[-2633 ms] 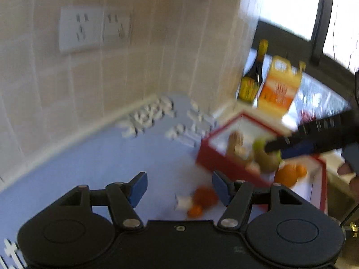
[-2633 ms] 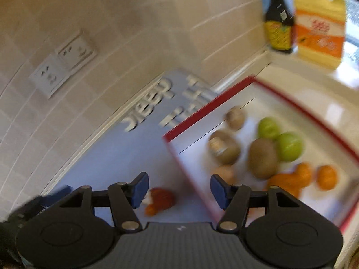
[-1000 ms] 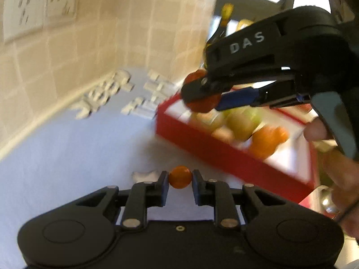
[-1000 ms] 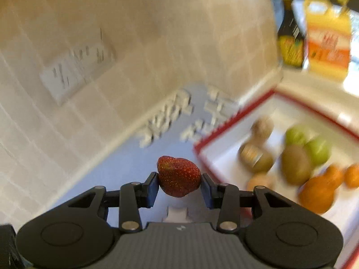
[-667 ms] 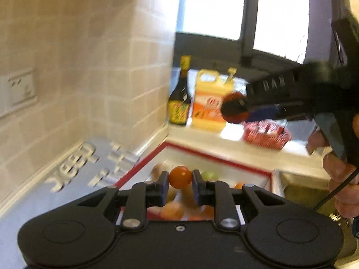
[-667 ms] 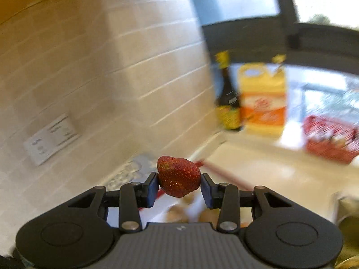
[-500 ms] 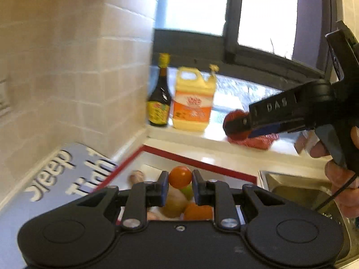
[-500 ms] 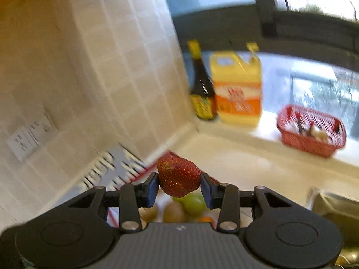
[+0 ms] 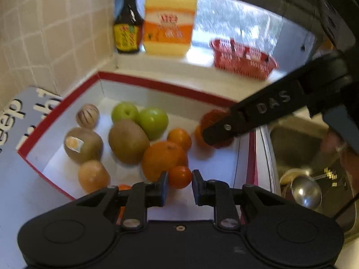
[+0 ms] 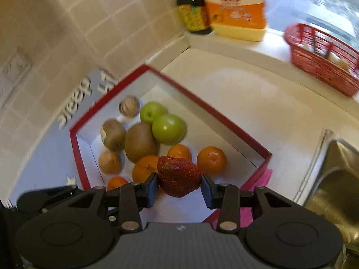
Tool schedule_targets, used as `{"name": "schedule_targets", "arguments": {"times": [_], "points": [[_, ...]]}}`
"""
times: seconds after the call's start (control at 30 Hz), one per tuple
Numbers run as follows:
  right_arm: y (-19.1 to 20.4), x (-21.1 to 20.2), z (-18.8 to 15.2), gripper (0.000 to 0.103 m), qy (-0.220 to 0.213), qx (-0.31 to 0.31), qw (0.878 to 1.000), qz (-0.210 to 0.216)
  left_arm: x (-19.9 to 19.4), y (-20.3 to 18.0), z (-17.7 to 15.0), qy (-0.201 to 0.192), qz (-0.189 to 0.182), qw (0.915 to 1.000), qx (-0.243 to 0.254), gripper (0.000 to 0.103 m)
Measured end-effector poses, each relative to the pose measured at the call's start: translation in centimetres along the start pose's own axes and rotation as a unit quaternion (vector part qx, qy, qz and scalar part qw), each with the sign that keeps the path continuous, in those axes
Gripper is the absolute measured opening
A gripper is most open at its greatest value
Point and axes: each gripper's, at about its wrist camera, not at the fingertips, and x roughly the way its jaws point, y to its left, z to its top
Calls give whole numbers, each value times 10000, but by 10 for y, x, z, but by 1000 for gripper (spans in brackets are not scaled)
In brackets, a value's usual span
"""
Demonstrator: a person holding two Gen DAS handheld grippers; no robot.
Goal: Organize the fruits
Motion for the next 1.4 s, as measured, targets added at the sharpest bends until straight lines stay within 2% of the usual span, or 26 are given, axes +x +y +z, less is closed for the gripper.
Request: {"name": "schedule_targets", "arguments": {"times": [0.1, 0.33, 0.67, 1.0, 1.1, 1.17, 1.2, 1.4], "points": [[3, 15, 4, 43, 217, -317, 9992, -101, 14, -4, -1, 294, -37, 9995, 141, 25], [5, 36, 2, 43, 549, -782, 9945, -420, 31, -7, -3, 547, -93, 9984, 131, 25], [22, 52, 0, 43, 832, -1472, 9828, -736, 36, -8, -3, 616, -107, 9980, 14, 25], [28, 59, -3, 46, 951, -1586, 9796, -788, 34, -7, -5, 610, 32, 9981, -33, 28], [27, 57, -1, 47, 937, -1521, 9809, -774, 33, -7, -4, 593, 58, 9982, -82, 36], [27, 53, 0, 47, 910, -1492, 9817, -763, 30, -6, -4, 574, 56, 9982, -144, 70], [26, 51, 0, 49, 890, -1474, 9822, -750, 28, -6, -3, 536, 49, 9984, -175, 73], [26, 34, 0, 56, 729, -1239, 9870, -716, 5, -9, -2, 228, 27, 9996, -135, 74]]}}
